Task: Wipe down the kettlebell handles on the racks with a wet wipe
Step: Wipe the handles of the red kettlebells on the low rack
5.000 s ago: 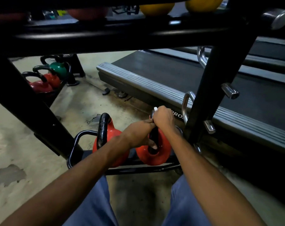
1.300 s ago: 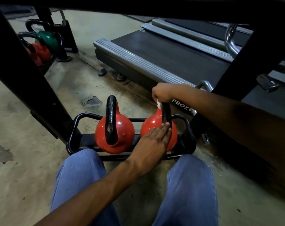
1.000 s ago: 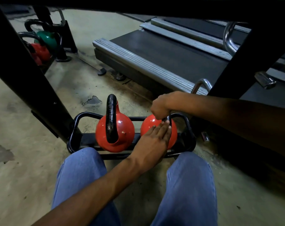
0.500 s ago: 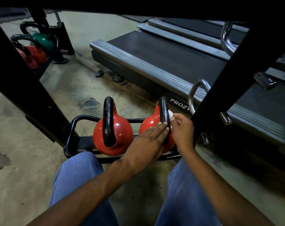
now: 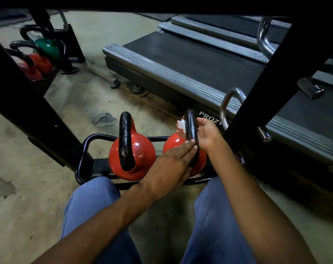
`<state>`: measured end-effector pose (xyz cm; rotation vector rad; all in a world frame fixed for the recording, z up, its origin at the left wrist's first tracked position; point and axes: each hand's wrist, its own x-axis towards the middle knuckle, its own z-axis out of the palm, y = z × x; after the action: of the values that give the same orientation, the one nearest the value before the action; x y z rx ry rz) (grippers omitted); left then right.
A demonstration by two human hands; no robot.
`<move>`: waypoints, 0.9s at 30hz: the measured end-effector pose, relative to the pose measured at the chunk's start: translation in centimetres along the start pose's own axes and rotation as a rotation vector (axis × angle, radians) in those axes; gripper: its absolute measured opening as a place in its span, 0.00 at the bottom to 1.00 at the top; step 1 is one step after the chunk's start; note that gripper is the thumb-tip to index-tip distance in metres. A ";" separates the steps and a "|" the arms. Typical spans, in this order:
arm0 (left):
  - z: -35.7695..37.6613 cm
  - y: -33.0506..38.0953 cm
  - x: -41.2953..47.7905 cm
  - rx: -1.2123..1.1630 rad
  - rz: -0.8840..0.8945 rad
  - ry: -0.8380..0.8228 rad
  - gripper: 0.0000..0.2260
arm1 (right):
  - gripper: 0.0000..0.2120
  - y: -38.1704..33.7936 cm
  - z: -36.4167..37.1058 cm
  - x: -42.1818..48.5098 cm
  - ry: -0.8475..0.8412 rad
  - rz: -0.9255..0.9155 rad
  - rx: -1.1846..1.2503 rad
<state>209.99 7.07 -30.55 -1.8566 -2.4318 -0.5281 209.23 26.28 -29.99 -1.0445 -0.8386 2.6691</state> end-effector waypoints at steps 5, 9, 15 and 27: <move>0.3 -0.2 -0.3 -0.021 0.005 -0.020 0.30 | 0.11 3.0 -2.7 -2.3 0.095 -0.263 -0.251; 1.4 0.9 -1.9 0.036 0.024 -0.050 0.33 | 0.08 2.6 -1.1 -0.9 0.272 -0.515 -0.412; 2.9 1.6 -4.2 0.135 0.042 -0.056 0.35 | 0.16 6.1 -3.3 -5.3 0.260 -0.957 -1.108; 3.5 1.1 -4.6 0.175 0.107 -0.051 0.31 | 0.16 1.8 -3.9 -5.4 -0.409 -1.126 -2.338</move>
<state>212.94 4.06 -34.66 -1.9345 -2.3076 -0.2564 215.94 24.71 -30.20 0.2890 -3.0341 0.0187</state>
